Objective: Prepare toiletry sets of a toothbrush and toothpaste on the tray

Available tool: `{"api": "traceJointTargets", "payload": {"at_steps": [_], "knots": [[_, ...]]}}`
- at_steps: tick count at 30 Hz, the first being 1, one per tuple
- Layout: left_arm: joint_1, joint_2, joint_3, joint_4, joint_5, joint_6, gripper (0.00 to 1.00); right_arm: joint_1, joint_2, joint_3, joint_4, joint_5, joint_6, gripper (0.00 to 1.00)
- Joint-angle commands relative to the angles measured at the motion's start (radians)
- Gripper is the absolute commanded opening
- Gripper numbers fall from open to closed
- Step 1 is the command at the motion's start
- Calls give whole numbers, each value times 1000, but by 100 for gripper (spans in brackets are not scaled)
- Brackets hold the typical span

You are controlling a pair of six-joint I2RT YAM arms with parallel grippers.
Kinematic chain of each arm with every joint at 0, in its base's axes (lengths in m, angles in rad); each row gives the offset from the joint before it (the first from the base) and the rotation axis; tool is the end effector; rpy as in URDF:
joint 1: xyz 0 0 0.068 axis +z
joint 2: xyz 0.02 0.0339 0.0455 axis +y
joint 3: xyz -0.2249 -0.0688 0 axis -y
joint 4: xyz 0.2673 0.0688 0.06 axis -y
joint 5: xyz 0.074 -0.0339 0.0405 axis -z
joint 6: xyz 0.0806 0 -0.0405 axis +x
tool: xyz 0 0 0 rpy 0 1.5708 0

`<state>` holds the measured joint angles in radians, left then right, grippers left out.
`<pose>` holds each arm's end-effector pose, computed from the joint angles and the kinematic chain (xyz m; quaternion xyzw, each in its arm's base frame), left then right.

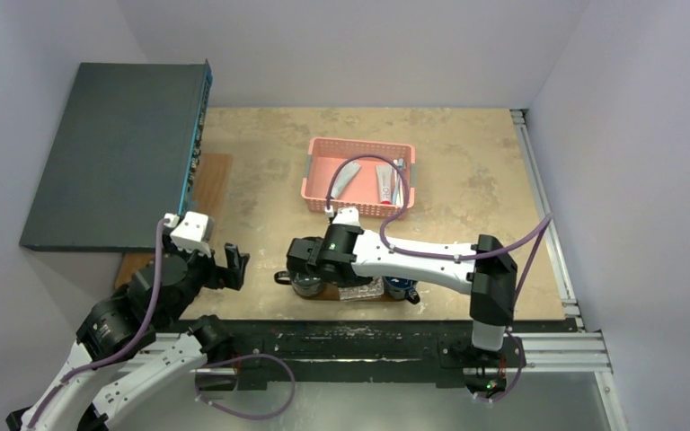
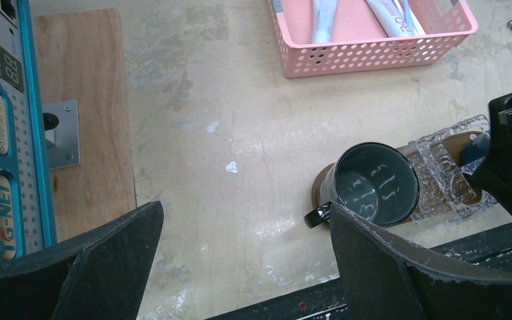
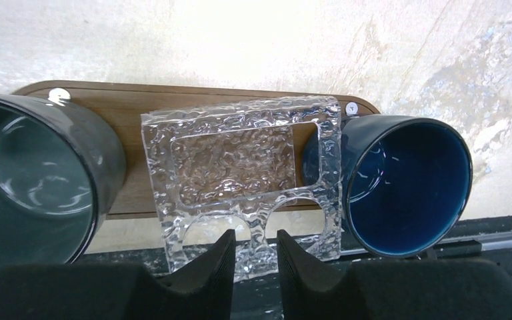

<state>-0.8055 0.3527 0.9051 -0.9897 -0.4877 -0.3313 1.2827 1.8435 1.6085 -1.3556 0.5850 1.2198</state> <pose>0.1218 -0.0723 0.3210 0.0663 0.8262 -0.1088 0.5487 0.1426 0.3246 0.1850 -0.0330 0.9569 -0.0996 0.2708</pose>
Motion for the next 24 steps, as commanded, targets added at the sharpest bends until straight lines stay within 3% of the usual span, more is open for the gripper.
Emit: {"api": "traceJointTargets", "payload": {"at_steps": [1,8,14,24], "knots": [[2,15,22,8,-20,-14,95,3,-96,56,-25,30,-6,32],[4,29,20,8,-25,-15,95,1,-155,85,13,61,-123,36],[3,46,17,10,-27,-12,95,-21,-190,93,118,113,-325,37],[4,64,5,27,-27,-2,98,-246,-260,51,378,61,-645,36]]}}
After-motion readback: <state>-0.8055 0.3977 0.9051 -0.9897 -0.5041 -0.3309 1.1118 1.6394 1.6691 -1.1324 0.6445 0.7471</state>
